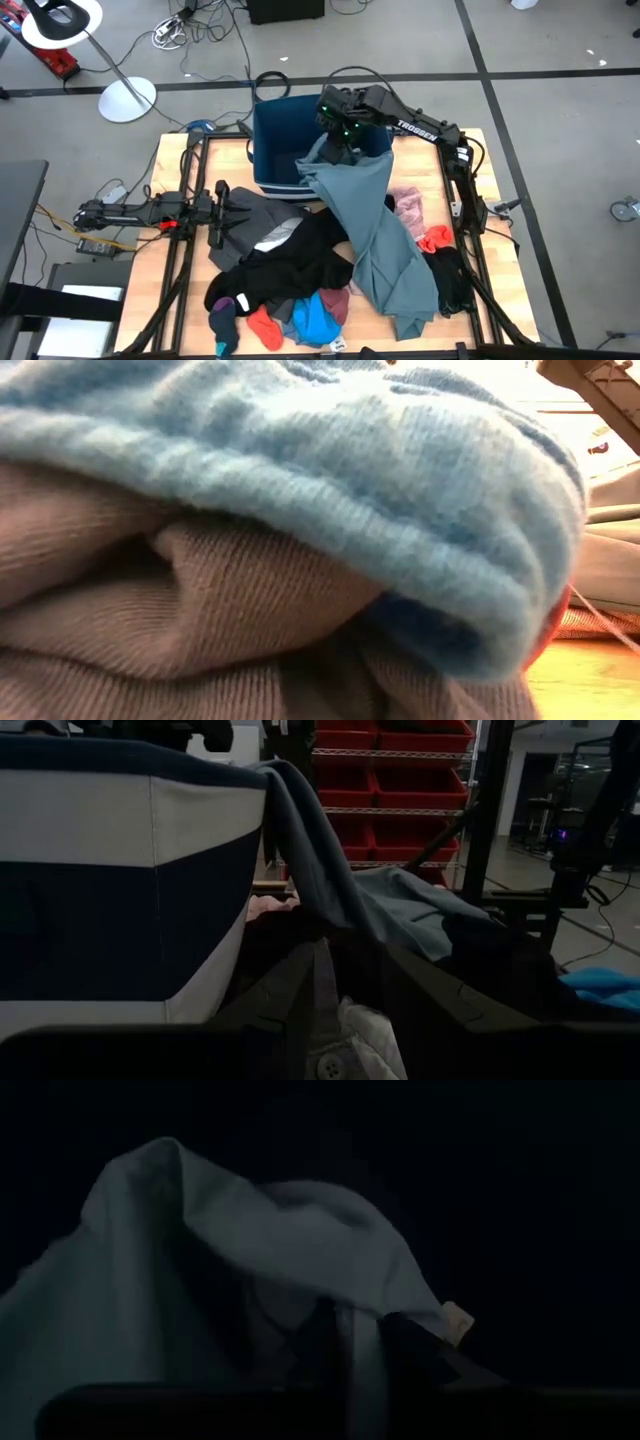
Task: Sort clothes
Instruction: Put the blue pants into the laundry bin
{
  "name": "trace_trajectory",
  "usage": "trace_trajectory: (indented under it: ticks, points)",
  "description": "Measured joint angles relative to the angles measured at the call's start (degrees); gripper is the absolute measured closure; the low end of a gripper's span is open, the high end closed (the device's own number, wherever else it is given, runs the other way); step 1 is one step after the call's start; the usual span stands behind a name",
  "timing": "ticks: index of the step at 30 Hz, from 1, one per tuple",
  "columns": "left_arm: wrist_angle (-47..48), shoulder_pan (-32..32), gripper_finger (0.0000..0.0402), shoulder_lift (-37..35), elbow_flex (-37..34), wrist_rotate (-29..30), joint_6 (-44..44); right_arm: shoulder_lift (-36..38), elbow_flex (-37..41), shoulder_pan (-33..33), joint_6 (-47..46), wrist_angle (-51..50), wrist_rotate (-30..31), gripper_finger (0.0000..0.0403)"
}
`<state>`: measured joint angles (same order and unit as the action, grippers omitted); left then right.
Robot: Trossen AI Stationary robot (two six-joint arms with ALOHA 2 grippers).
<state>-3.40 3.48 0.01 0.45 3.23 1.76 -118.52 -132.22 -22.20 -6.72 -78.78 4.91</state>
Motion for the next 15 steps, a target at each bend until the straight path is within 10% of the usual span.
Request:
trace_trajectory:
  ticks: [15]
  points:
    - [0.0,0.0,0.0277,0.0,0.0,0.0,0.0,5.2,0.0,-1.7,1.9,-0.6,0.0,0.0184]
